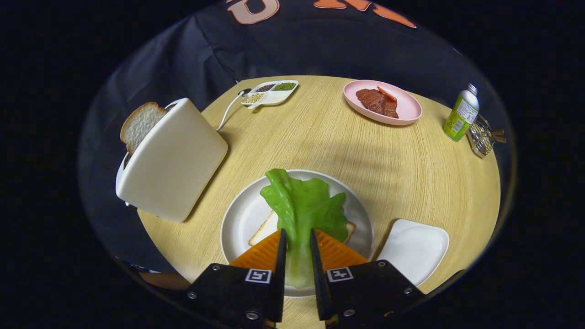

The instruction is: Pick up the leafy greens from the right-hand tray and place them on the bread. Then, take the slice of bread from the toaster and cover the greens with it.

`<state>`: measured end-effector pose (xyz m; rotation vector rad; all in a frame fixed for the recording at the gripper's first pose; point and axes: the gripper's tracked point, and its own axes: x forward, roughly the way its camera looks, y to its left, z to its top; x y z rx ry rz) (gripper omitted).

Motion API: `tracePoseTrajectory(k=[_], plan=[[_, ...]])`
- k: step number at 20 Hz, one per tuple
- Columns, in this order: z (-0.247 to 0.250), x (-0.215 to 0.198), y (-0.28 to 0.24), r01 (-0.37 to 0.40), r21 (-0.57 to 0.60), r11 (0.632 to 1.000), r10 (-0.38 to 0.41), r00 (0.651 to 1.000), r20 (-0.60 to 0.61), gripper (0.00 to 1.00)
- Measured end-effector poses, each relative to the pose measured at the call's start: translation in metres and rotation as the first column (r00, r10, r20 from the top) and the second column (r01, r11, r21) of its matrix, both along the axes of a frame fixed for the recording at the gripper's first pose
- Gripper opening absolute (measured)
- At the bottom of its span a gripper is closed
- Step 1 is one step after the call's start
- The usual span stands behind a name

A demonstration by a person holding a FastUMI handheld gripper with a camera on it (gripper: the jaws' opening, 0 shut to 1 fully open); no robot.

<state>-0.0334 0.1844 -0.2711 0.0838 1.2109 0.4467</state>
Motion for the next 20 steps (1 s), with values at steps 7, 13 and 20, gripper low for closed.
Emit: tracePoseTrajectory(k=[7, 13, 20], plan=[[0.016, 0.001, 0.002, -0.003, -0.015, 1.000, 0.004, 0.999, 0.033, 0.59], [0.066, 0.006, 0.021, 0.017, 0.018, 1.000, -0.018, 0.996, 0.089, 0.81], [0.120, 0.023, 0.055, 0.019, 0.054, 0.998, -0.024, 0.994, 0.107, 0.89]])
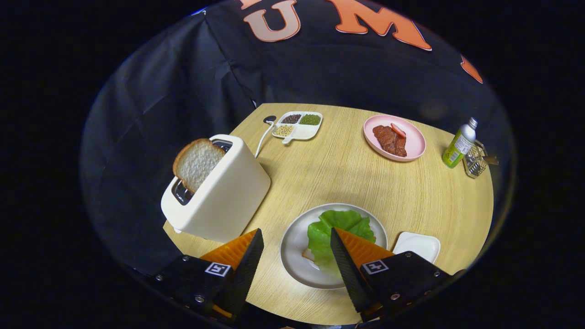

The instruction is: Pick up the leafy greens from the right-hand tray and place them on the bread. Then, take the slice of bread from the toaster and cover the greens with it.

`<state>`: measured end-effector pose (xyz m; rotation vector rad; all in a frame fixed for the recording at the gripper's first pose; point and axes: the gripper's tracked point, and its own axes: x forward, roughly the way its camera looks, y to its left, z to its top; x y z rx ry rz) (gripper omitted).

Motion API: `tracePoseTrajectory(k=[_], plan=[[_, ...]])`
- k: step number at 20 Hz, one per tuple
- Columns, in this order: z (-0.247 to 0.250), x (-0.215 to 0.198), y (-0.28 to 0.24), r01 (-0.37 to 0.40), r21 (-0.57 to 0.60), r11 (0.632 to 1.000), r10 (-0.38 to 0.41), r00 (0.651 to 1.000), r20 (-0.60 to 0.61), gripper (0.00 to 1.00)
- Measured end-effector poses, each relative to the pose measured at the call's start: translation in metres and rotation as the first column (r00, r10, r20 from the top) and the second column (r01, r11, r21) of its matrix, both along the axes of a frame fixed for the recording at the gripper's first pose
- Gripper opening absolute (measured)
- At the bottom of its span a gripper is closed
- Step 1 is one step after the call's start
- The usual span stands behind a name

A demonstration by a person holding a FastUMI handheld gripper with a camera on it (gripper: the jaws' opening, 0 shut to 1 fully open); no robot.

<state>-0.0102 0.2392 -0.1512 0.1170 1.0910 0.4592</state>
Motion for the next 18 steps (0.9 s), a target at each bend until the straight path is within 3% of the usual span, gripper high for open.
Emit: tracePoseTrajectory(k=[8, 15, 18], plan=[[0.047, 0.028, 0.056, -0.006, 0.027, 1.000, 0.007, 1.000, -0.022, 0.91], [0.073, 0.044, 0.120, -0.073, 0.040, 0.997, 0.074, 0.997, -0.032, 0.91], [0.073, 0.051, 0.142, -0.095, 0.020, 0.995, 0.096, 0.995, -0.040, 0.86]])
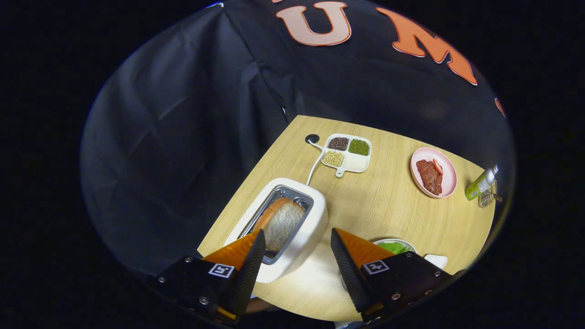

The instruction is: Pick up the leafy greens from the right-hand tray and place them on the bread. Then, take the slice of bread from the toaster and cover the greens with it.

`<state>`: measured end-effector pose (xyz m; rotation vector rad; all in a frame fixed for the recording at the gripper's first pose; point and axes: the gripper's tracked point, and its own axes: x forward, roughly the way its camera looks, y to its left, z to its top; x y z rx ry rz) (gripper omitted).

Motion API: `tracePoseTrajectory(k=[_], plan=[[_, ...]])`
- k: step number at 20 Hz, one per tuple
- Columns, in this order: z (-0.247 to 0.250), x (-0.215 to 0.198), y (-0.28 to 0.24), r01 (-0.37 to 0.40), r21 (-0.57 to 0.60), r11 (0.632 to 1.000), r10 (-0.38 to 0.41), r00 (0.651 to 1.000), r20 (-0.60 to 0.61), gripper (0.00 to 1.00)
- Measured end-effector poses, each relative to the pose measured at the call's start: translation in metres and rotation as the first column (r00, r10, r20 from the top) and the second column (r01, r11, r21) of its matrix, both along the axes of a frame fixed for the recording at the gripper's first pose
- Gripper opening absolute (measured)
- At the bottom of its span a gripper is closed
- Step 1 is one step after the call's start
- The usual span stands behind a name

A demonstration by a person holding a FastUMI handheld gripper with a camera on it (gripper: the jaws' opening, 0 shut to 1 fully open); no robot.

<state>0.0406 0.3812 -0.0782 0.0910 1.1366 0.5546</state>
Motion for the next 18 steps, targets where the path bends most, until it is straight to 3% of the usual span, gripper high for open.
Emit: tracePoseTrajectory(k=[5, 9, 13, 18], plan=[[-0.001, 0.006, 0.039, -0.011, 0.035, 0.999, 0.012, 0.999, -0.036, 0.86], [-0.020, 0.008, 0.046, -0.027, -0.030, 0.999, 0.025, 0.998, -0.051, 0.79], [-0.040, 0.007, 0.048, -0.021, -0.096, 0.995, 0.014, 0.997, -0.073, 0.69], [-0.055, -0.003, 0.051, -0.074, -0.158, 0.985, 0.063, 0.995, -0.073, 0.51]])
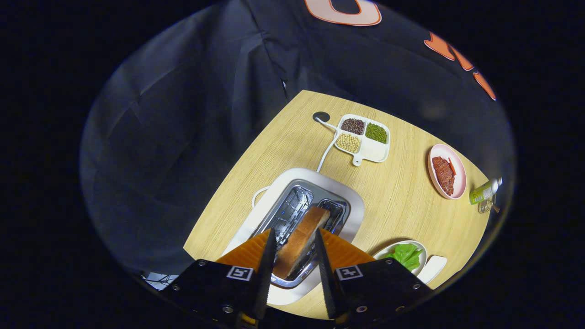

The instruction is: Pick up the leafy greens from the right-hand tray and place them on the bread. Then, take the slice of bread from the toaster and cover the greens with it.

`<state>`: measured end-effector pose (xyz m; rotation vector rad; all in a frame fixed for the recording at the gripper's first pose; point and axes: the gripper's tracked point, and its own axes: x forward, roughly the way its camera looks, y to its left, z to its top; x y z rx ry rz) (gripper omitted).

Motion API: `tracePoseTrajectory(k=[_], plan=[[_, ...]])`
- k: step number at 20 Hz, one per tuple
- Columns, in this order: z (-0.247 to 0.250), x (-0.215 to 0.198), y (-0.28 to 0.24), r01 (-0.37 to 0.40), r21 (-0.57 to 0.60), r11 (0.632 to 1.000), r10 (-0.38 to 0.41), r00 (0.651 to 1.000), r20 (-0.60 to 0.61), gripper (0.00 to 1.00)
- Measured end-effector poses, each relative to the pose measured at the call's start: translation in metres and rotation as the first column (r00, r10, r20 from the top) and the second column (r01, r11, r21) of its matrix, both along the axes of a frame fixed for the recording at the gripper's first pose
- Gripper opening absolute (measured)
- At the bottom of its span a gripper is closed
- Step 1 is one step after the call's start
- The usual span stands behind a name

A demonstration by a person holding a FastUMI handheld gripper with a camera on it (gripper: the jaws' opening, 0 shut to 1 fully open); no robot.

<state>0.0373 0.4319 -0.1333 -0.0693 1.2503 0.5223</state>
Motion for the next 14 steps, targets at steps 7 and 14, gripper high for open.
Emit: tracePoseTrajectory(k=[7, 14], plan=[[0.001, 0.007, -0.012, 0.064, 0.017, 0.998, -0.064, 0.998, 0.022, 0.18], [0.040, 0.012, -0.024, 0.071, 0.124, 0.990, -0.083, 0.993, 0.089, 0.16]])
